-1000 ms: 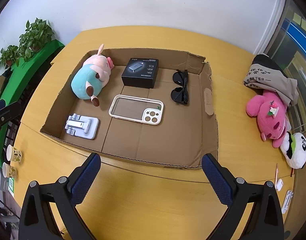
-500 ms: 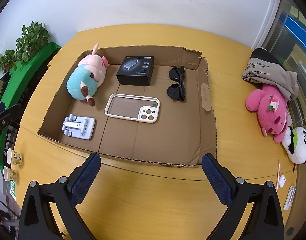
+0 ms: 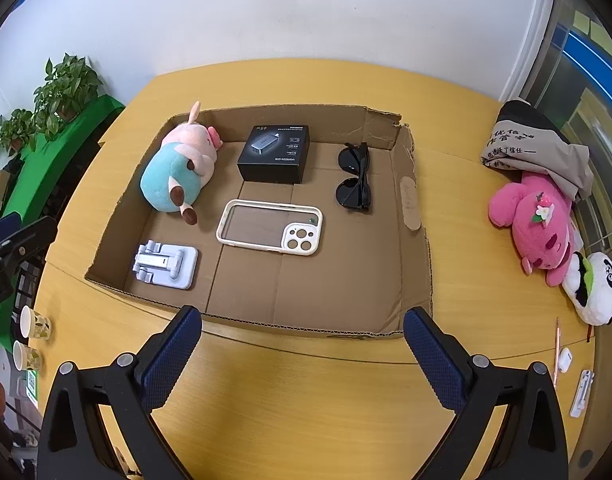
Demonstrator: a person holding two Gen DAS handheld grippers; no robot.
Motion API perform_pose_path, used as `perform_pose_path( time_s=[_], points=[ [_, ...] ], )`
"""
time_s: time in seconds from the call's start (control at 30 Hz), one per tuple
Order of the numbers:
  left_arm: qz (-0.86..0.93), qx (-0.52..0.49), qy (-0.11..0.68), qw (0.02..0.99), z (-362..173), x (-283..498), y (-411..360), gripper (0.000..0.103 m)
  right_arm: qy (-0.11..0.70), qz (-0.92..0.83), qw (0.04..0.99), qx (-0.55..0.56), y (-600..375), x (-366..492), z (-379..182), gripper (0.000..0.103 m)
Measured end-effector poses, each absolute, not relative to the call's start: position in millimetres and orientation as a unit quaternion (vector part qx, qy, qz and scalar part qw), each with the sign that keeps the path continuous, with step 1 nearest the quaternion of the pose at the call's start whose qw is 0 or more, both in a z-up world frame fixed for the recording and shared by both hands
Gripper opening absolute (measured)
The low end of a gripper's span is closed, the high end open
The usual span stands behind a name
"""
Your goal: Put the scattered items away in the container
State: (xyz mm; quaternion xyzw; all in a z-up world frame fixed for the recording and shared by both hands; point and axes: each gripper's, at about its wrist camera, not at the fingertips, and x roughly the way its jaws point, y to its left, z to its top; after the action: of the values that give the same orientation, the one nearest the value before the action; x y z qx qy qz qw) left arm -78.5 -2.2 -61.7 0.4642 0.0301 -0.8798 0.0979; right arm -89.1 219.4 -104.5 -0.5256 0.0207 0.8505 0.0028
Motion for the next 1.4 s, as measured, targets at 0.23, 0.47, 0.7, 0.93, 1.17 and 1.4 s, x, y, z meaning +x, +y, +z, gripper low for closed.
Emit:
perform_pose_path(
  time_s=[0.23, 0.47, 0.7, 0.93, 1.17, 1.4],
  points=[
    [-0.879, 0.466, 0.03, 0.096, -62.6, -79.7, 0.7, 0.086, 0.023, 0.851, 0.004, -0.525, 221.1, -87.8, -104.1, 0.102],
    [-0.879, 0.467, 0.026, 0.093, -64.4, -83.3, 6.3, 0.086, 0.03, 0.85, 0.01, -0.526, 228.6, -84.7, -105.0, 0.102],
    [-0.879, 0.468, 0.021, 0.087, -64.3, -84.7, 12.6, 0.086, 0.033, 0.851, 0.013, -0.524, 233.1, -82.7, -103.0, 0.102],
    [-0.88, 0.466, 0.02, 0.092, -62.7, -84.3, 12.5, 0.086, 0.027, 0.852, 0.009, -0.523, 231.1, -82.9, -101.2, 0.102],
    [-0.873, 0.477, 0.003, 0.1, -67.5, -84.8, 13.7, 0.086, 0.022, 0.853, 0.005, -0.522, 226.4, -83.9, -100.0, 0.102],
    [-0.88, 0.471, 0.032, 0.059, -70.2, -79.1, 18.3, 0.088, 0.018, 0.853, 0.001, -0.521, 221.9, -83.0, -98.6, 0.102]
  ],
)
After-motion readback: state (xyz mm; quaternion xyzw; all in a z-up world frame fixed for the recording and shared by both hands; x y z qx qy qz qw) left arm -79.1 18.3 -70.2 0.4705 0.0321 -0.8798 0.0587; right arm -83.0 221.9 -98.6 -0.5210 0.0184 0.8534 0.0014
